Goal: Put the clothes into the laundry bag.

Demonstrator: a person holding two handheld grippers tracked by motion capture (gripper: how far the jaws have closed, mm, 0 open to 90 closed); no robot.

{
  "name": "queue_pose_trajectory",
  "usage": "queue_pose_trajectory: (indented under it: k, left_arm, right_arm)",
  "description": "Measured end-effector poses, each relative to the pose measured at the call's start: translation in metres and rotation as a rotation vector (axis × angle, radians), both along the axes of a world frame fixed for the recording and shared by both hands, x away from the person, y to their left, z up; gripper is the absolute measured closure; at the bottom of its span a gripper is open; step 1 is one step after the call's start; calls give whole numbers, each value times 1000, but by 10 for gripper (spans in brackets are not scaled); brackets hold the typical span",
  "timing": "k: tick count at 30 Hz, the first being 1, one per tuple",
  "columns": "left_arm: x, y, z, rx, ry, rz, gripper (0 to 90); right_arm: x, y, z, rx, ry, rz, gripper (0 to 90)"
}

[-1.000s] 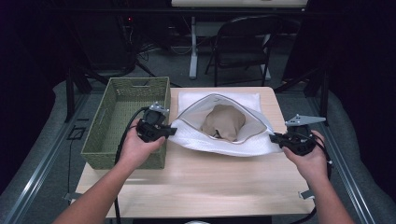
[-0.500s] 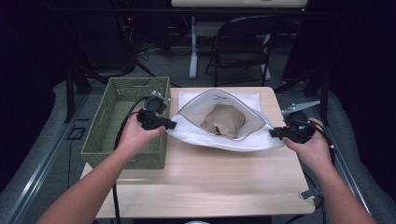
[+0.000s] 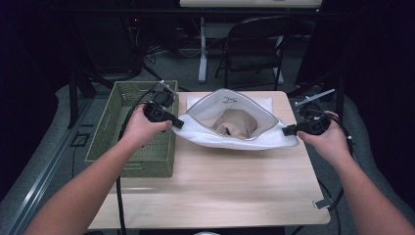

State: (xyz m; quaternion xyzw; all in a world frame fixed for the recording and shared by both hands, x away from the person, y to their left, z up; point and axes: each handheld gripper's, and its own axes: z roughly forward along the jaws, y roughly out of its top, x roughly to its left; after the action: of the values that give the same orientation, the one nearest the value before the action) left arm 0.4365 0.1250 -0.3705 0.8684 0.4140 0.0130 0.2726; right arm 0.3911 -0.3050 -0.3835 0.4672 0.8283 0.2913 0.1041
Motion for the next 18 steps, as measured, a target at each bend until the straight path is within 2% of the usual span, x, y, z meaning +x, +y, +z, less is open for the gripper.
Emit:
queue_pose_trajectory:
  k: [5,10,18]
  left_arm:
    - [8,-1,7,16,7,-1,837]
    - [15,-1,15,33,-2,1,838]
    - [22,5,28,17,-30,31,839]
  right_arm:
    - [9,0,8,0,22,-6,833]
    - [16,1,16,-9,21,-13,833]
    - [27,3,31,-36,0,-32,833]
